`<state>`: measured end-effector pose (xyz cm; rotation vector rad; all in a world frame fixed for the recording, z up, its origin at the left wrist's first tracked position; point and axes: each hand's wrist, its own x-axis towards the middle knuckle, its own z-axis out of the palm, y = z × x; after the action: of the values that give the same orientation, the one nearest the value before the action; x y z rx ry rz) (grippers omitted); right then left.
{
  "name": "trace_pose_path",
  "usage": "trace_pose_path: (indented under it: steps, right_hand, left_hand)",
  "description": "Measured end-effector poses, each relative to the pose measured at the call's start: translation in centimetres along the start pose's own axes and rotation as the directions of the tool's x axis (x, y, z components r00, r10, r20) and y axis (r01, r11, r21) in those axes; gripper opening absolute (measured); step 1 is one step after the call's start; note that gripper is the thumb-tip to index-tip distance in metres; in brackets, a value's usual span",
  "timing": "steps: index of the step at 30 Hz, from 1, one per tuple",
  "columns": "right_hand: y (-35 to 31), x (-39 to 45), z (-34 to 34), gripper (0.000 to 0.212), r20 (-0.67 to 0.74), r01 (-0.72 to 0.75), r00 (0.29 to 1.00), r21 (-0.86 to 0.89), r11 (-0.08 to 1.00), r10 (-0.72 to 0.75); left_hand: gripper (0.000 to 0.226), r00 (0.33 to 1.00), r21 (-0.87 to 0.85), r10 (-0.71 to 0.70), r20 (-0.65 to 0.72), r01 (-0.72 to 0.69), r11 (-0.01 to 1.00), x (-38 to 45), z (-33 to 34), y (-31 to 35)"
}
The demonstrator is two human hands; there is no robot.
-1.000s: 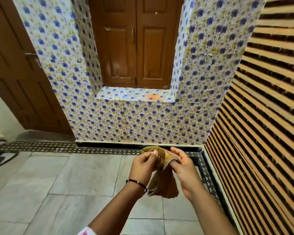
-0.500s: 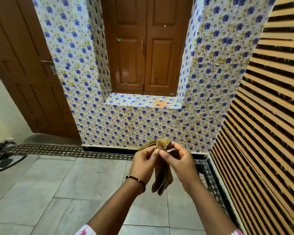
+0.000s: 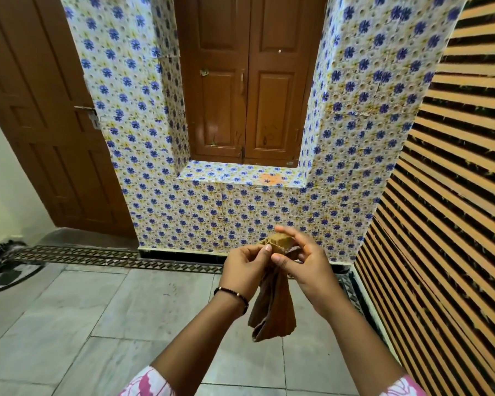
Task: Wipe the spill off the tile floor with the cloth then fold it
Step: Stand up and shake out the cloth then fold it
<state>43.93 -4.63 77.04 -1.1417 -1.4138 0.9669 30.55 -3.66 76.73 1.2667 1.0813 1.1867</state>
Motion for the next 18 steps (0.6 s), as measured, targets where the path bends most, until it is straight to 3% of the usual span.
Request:
trace_pose_path:
  steps: [3, 6, 9, 13, 16, 18]
  right_hand:
    - [-0.3, 0.3, 0.3, 0.016, -0.041, -0.075, 0.996, 0.143, 0.987, 0.082]
    - [-0.4, 0.6, 0.7, 0.01, -0.169, -0.136, 0.964, 0.344, 0.929, 0.203]
    - [-0.4, 0.6, 0.9, 0.025, -0.278, -0.054, 0.951, 0.271, 0.961, 0.132]
    - [-0.5, 0.2, 1.1, 0.047, -0.199, -0.003, 0.98, 0.0, 1.0, 0.003]
    - [-0.7, -0.4, 1.5, 0.049, -0.099, -0.032, 0.994, 0.066, 0.997, 0.038]
    - [-0.6, -0.6, 2.0, 0.047, -0.138, -0.03, 0.99, 0.079, 0.996, 0.041]
  left_hand:
    - [0.023, 1.0, -0.029, -0.003, -0.03, 0.002, 1.0, 0.0, 0.1, 0.3]
    - [0.021, 0.998, -0.134, -0.038, -0.058, 0.03, 0.99, 0.2, 0.1, 0.7]
    - [0.018, 0.992, -0.192, -0.085, -0.094, 0.066, 0.979, 0.5, 0.3, 0.5]
    - [0.015, 0.978, -0.25, -0.11, -0.175, 0.064, 0.966, 0.6, 0.3, 0.1]
    - [0.014, 0.974, -0.283, -0.087, -0.207, 0.025, 0.959, 0.5, -0.1, 0.3]
    - [0.014, 0.975, -0.279, -0.079, -0.207, 0.019, 0.96, 0.6, -0.2, 0.4]
